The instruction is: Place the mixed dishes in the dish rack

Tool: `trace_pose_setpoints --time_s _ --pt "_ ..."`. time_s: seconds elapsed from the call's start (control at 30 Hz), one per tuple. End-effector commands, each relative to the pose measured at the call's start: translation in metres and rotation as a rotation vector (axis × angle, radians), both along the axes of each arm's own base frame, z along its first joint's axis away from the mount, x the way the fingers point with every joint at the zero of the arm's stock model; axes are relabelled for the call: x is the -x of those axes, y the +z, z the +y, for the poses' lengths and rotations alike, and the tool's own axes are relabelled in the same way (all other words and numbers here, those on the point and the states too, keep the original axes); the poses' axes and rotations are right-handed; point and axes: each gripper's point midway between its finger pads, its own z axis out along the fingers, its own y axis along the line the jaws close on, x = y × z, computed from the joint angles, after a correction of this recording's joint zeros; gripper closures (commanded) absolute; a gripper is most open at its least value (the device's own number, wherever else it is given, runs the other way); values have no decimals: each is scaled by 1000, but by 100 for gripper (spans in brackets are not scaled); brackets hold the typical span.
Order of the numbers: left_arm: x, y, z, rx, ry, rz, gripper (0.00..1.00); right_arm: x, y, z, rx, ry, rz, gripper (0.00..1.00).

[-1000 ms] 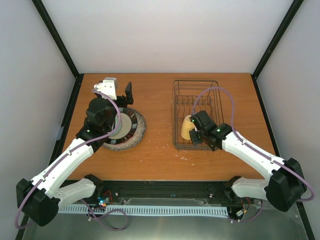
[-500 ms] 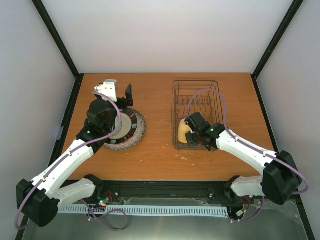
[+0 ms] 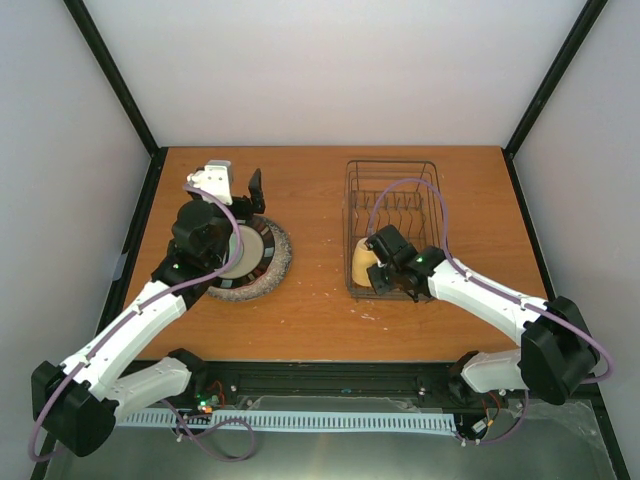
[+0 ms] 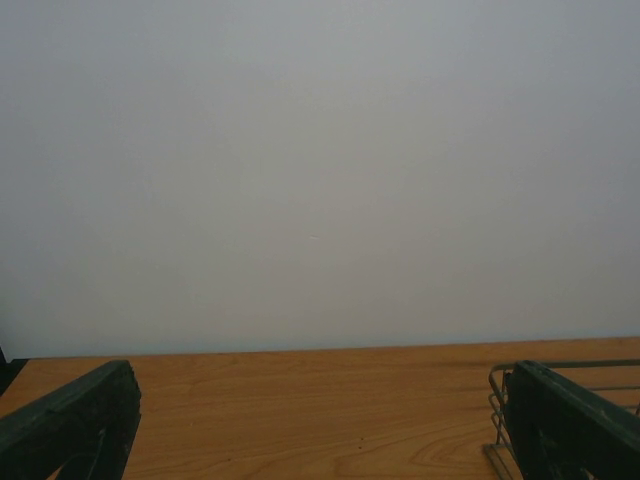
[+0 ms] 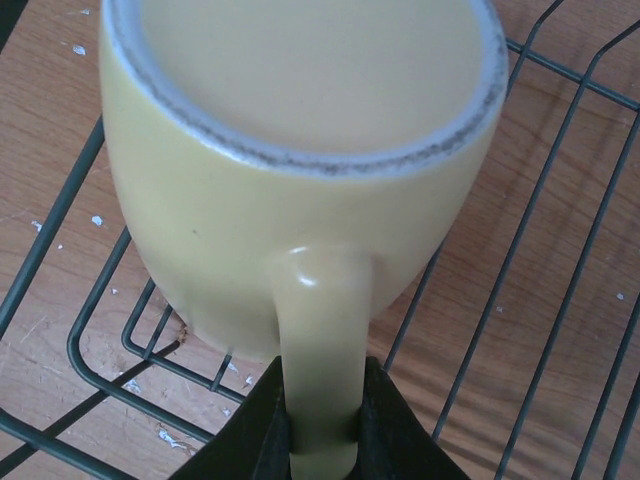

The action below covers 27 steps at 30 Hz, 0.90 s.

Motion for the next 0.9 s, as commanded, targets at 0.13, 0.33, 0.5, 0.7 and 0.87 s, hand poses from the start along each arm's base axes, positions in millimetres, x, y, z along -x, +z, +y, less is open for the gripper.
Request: trace_pose_setpoints --time_s 0.13,0.33,0.5,0.7,0.87 --pt "8 10 3 -34 3 -9 0 5 20 6 -20 24 -10 88" --pt "8 6 9 -57 32 67 0 8 22 9 -28 45 -1 86" --pt "12 0 12 -51 39 110 0 13 16 14 -26 69 32 84" --pt "17 -1 17 -50 48 105 0 22 4 19 -13 97 80 80" --pt "17 -2 17 -60 51 117 0 25 2 20 -16 92 100 75"
